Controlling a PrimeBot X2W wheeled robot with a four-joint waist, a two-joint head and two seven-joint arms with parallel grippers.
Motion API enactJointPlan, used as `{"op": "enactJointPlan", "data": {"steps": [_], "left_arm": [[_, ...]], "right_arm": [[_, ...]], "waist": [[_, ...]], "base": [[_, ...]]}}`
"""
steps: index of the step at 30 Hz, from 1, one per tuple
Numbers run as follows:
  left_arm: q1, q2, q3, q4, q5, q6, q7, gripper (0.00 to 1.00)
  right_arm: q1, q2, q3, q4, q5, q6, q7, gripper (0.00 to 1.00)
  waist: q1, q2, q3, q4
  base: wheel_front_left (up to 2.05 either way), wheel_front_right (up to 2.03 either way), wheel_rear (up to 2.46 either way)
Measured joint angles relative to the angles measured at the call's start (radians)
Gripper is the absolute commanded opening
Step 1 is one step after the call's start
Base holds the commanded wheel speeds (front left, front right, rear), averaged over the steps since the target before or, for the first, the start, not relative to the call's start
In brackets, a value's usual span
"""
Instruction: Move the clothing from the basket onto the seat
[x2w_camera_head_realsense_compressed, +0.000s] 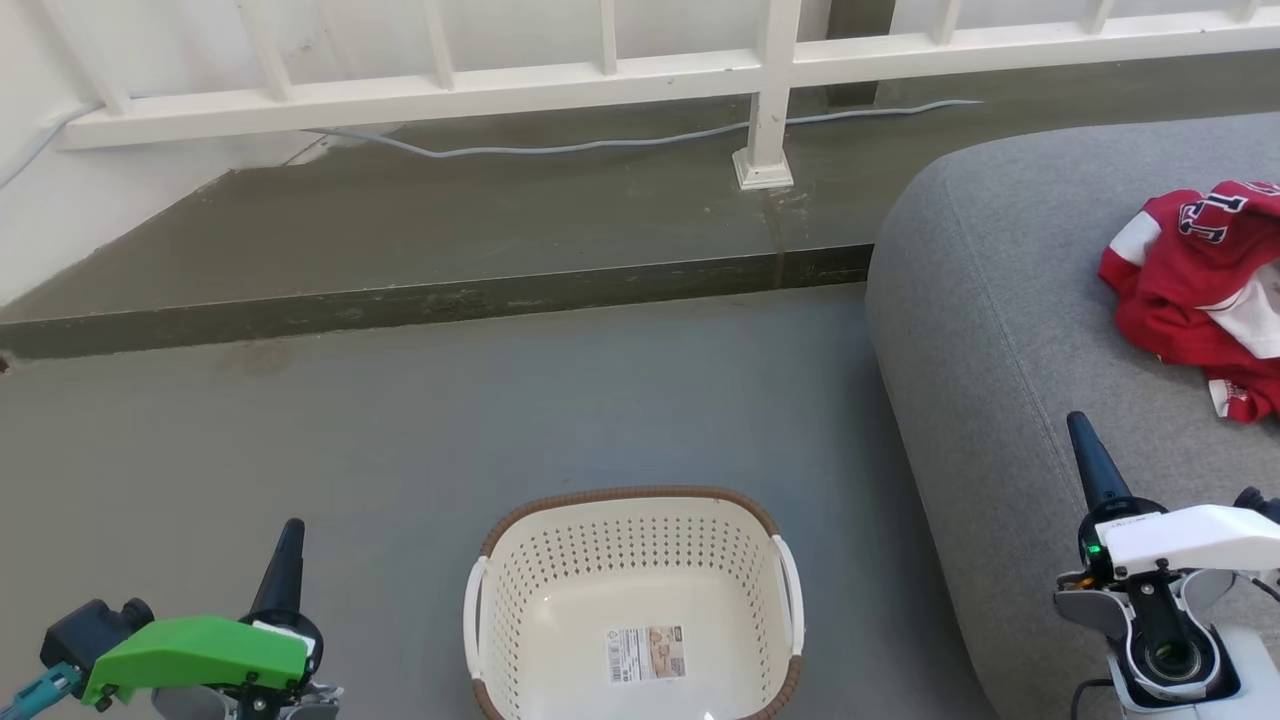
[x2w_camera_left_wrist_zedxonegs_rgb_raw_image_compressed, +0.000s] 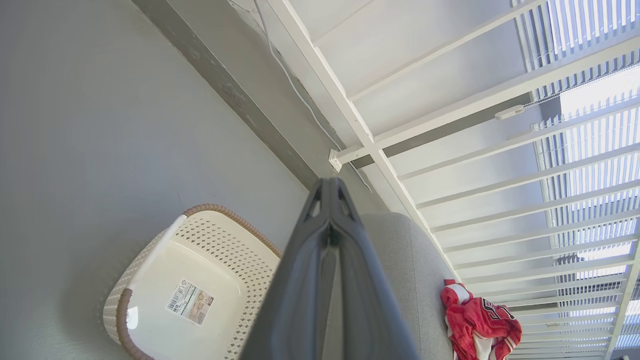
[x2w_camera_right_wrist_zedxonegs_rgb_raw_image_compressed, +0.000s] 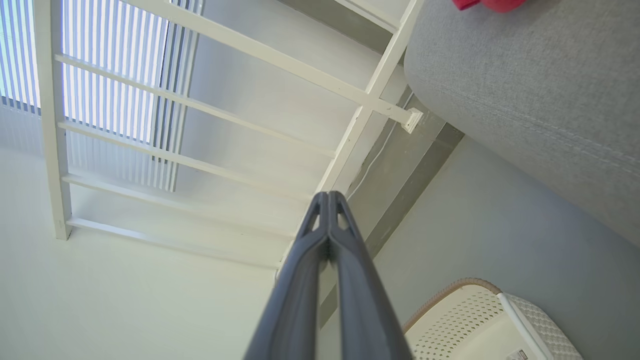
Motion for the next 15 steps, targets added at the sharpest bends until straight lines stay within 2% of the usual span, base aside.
{"op": "enactJointPlan", "data": {"steps": [15], "left_arm": [[-0.024, -0.009, 0.046, 0.034, -0.183, -0.043, 0.036, 0.00]], "right_arm": [[-0.007, 0.019, -0.050, 0.009, 0.186, 0.014, 0.044, 0.00]], "waist": [[0.0000, 0.0000, 0.000, 0.007]], "base": [[0.00, 0.00, 0.00]]}}
